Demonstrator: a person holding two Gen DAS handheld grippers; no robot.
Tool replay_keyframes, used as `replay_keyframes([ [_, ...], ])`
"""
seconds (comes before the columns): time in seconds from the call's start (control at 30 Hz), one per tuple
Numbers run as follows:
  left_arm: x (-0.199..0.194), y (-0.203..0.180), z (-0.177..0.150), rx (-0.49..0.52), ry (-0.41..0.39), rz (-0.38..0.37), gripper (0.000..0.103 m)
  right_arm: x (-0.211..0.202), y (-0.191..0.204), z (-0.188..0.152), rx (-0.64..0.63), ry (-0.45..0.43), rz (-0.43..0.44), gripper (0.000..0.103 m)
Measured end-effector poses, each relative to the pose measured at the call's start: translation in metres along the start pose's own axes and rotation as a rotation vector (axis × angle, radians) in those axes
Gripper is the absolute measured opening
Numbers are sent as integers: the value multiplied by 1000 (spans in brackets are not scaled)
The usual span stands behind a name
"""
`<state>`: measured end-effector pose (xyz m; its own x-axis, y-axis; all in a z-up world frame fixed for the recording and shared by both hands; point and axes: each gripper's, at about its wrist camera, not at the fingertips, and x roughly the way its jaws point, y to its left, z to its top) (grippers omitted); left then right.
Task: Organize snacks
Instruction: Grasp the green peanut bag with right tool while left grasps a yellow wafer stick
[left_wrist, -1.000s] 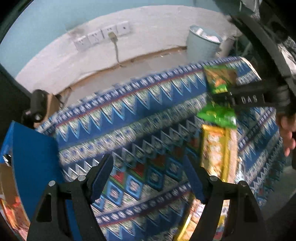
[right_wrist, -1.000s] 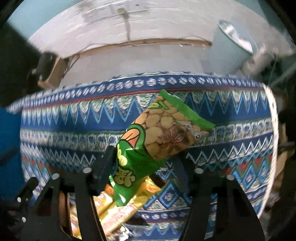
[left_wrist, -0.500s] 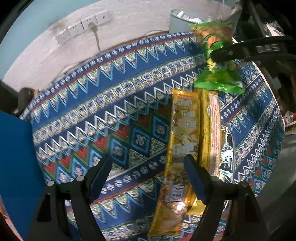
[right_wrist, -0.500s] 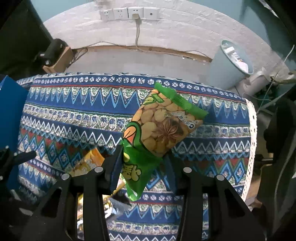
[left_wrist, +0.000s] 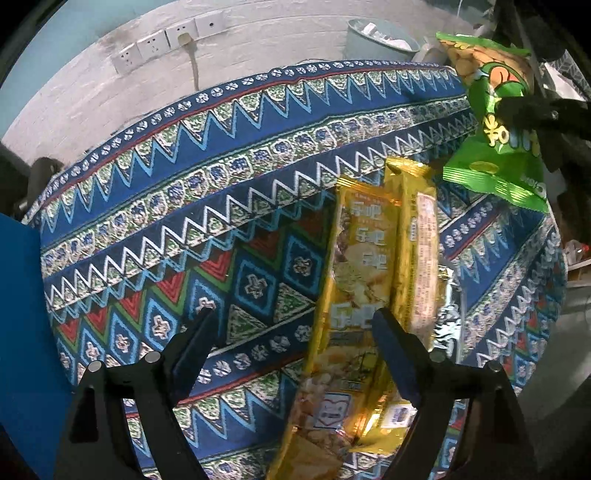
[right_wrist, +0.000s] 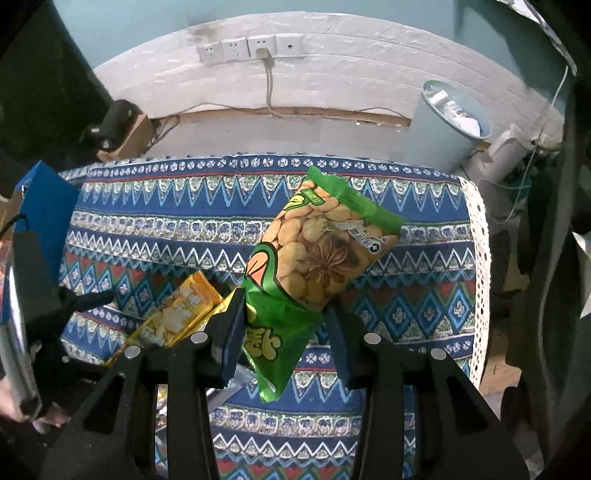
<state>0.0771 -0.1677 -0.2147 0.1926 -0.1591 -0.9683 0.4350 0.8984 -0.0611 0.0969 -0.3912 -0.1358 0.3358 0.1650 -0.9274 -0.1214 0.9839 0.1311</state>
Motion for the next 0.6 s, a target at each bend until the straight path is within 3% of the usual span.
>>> replay_keyframes([
  [0.3, 2, -4, -4, 9, 0, -27, 87, -2, -6, -3, 17, -2, 21, 40],
  [0.4, 17, -6, -7, 42, 49, 33, 87, -3, -5, -4, 14, -5, 27, 40],
  [0.47, 24, -1, -10, 25, 41, 29, 86, -4, -3, -5, 11, -8, 33, 40],
  [0.53, 25, 3, -9, -7, 40, 18, 76, -4, -1, -5, 10, -10, 37, 40],
  [0.6, 21, 4, -9, 5, 20, 26, 38, -5, 0, -5, 10, -14, 39, 40],
])
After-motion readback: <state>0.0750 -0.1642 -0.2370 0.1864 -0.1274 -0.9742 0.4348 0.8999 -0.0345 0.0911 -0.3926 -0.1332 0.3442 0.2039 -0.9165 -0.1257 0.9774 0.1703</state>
